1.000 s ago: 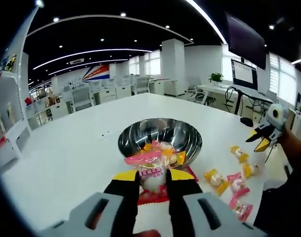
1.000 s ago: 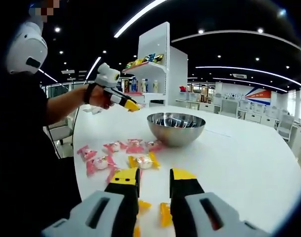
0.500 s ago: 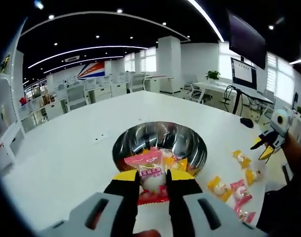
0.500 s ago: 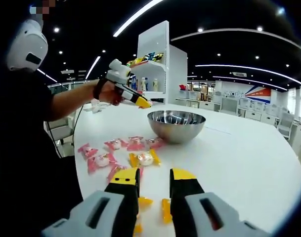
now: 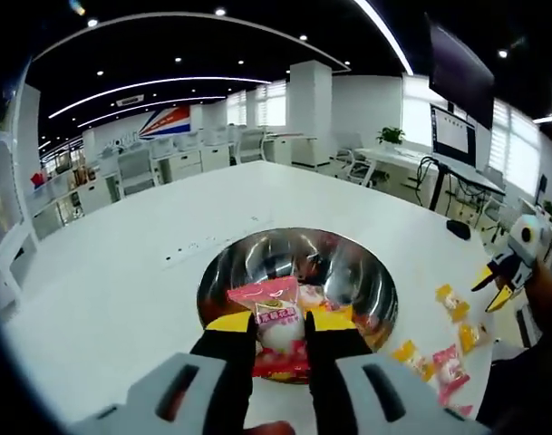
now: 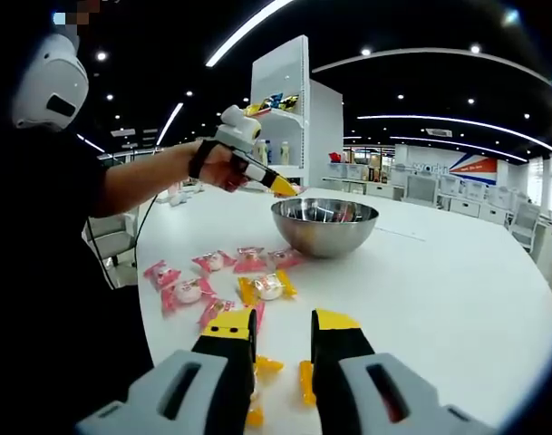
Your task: Pick up the marshmallows scattered on the table and place them into the bowl on the table
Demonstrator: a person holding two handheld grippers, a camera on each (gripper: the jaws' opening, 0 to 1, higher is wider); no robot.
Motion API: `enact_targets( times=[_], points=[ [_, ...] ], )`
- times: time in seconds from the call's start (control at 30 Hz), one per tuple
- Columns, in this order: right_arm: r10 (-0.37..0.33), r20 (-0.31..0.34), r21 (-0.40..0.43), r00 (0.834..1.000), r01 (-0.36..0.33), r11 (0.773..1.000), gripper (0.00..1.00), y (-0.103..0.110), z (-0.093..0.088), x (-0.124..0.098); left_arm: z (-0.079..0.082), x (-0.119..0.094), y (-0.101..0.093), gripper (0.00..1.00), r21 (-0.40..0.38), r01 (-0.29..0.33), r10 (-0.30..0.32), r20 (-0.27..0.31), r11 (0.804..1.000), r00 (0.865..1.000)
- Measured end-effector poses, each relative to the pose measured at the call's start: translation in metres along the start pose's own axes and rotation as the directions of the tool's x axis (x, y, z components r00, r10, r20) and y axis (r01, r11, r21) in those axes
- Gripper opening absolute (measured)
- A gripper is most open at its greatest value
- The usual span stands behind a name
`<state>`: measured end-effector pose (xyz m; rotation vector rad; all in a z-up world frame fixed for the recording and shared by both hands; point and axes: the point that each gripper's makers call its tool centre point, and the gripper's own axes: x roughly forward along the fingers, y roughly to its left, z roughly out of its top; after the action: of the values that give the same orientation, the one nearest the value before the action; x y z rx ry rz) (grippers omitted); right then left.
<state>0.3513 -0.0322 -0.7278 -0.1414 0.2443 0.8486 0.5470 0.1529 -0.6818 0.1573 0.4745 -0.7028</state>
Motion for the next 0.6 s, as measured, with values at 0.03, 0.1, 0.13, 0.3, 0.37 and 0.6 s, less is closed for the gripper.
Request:
enact_targets(
  times=[0.03, 0.1, 0.13, 0.3, 0.37, 0.6],
  points=[
    [0.001, -0.002, -0.001, 1.0, -0.001, 1.0, 0.24, 0.0, 0.0, 0.0, 0.0, 0.001, -0.001, 0.23, 0.001, 0.001, -0.001, 0.0, 1.0, 1.0],
    [0.0, -0.005, 0.0, 1.0, 0.0, 1.0, 0.24, 0.0, -0.001, 0.0, 0.0, 0.004, -0.003, 0.23, 0.005, 0.002, -0.002, -0.004, 1.0, 1.0],
    [-0.001, -0.006, 0.001, 1.0, 0.001, 1.0, 0.24, -0.001, -0.002, -0.001, 0.001, 0.007, -0.001, 0.23, 0.006, 0.002, -0.002, -0.006, 1.0, 1.0],
    [-0.011, -0.007, 0.007, 1.0, 0.011, 1.0, 0.24, -0.003, -0.003, -0.003, 0.002, 0.015, 0.002, 0.23, 0.008, 0.001, -0.001, -0.008, 1.0, 1.0],
    [-0.012, -0.007, 0.008, 1.0, 0.012, 1.0, 0.24, -0.004, -0.004, -0.004, 0.003, 0.016, 0.002, 0.23, 0.008, 0.001, -0.001, -0.009, 1.0, 1.0],
    [-0.016, -0.011, 0.014, 1.0, 0.016, 1.0, 0.24, -0.006, -0.007, -0.006, 0.007, 0.019, 0.007, 0.31, -0.022, -0.016, 0.016, 0.012, 1.0, 1.0]
  ],
)
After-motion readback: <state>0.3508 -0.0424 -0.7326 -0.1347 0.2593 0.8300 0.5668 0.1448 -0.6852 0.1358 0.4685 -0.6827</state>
